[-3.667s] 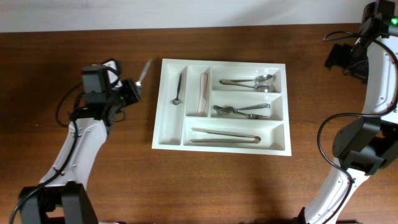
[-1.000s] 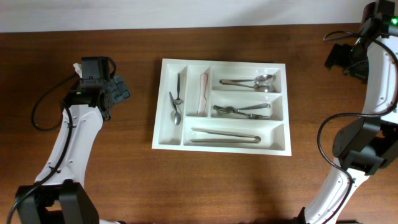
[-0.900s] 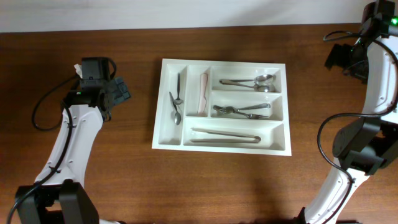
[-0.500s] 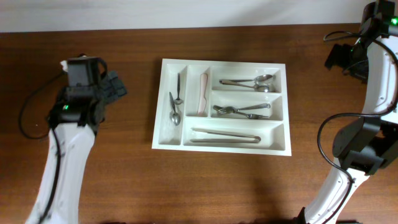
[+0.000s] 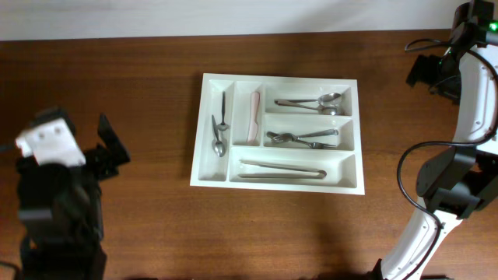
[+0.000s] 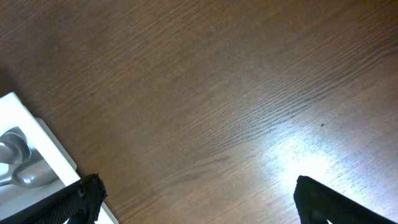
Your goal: Pack container
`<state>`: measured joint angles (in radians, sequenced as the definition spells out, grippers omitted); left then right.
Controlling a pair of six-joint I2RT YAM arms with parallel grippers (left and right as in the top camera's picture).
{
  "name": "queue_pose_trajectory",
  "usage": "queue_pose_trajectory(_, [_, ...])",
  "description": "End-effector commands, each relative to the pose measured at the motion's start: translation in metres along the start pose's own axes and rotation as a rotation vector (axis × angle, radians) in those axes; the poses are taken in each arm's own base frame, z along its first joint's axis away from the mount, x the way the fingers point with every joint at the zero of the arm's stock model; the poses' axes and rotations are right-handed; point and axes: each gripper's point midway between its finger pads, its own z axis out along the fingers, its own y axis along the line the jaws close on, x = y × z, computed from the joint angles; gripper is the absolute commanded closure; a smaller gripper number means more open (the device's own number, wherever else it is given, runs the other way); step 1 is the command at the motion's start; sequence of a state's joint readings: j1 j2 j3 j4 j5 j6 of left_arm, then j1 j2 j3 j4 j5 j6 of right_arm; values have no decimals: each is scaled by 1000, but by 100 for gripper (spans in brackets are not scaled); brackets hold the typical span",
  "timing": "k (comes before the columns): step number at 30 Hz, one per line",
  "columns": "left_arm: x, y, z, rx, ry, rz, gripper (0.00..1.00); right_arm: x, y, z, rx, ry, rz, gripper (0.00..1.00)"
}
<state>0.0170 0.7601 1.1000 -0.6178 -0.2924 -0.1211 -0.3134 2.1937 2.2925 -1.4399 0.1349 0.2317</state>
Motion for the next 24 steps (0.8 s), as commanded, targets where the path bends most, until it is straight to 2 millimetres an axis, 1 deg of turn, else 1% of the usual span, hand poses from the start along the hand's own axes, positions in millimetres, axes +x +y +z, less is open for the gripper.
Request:
queue_pose_trajectory(1, [35, -5, 0, 57, -28, 39, 1, 1, 0, 3, 16, 4, -6, 1])
queue_pose_trajectory(6, [68, -13, -1, 137, -155, 8, 1, 1, 0, 3, 16, 4, -6, 1])
queue_pose_trajectory(10, [85, -12, -5, 158, -233, -9, 1, 1, 0, 3, 16, 4, -6, 1])
queue_pose_trajectory(13, [105, -9, -7, 159, -256, -15, 1, 1, 0, 3, 16, 4, -6, 1])
queue_pose_trajectory(17, [118, -5, -8, 155, -277, -21, 1, 1, 0, 3, 16, 4, -6, 1])
queue_pose_trajectory(24, [132, -3, -5, 154, -336, -35, 1, 1, 0, 3, 16, 4, -6, 1])
